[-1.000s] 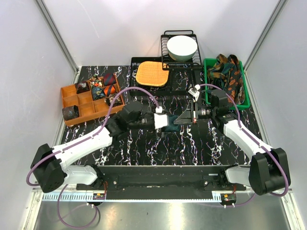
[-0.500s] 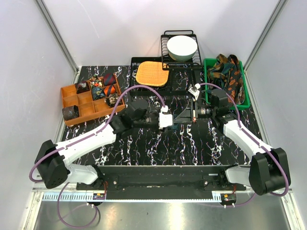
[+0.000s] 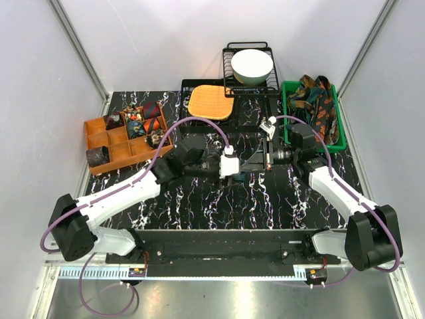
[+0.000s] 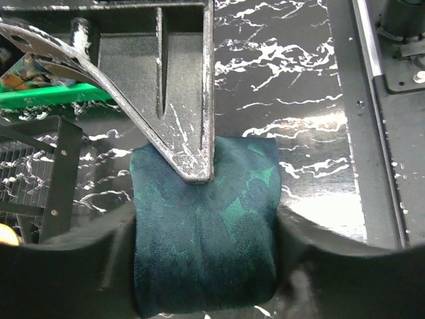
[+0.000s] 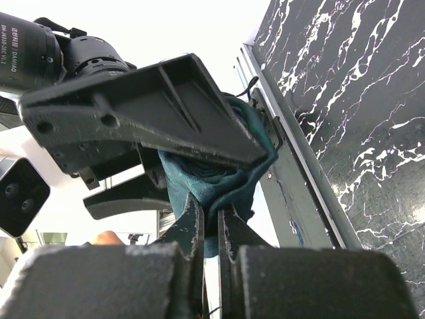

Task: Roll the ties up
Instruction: Place the tie in the storage box.

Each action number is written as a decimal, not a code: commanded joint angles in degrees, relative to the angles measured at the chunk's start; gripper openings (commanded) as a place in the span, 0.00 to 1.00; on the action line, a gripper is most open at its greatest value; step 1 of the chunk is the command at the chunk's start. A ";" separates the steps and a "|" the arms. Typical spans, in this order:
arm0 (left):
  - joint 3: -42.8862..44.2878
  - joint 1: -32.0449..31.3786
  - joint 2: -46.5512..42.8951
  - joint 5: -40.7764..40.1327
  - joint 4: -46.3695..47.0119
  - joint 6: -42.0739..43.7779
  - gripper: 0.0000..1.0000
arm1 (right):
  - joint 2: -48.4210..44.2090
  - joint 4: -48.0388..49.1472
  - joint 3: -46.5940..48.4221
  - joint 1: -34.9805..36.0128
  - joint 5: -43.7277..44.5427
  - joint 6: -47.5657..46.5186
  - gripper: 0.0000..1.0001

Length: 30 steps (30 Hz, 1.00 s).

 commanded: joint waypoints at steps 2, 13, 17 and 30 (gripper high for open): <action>2.91 0.66 -1.04 0.44 -1.33 -5.71 0.84 | -0.69 1.13 1.83 0.30 -0.16 -0.90 0.00; -5.08 13.66 -8.78 12.37 -6.34 -31.70 0.99 | 0.28 1.04 3.15 -1.55 -0.69 0.06 0.00; -5.88 19.29 -9.92 23.26 -1.70 -46.47 0.99 | 1.68 2.09 3.50 -2.69 -0.60 1.55 0.00; -11.86 28.18 -2.63 26.01 40.51 -102.15 0.99 | 6.43 18.00 3.67 -2.69 -0.16 14.12 0.00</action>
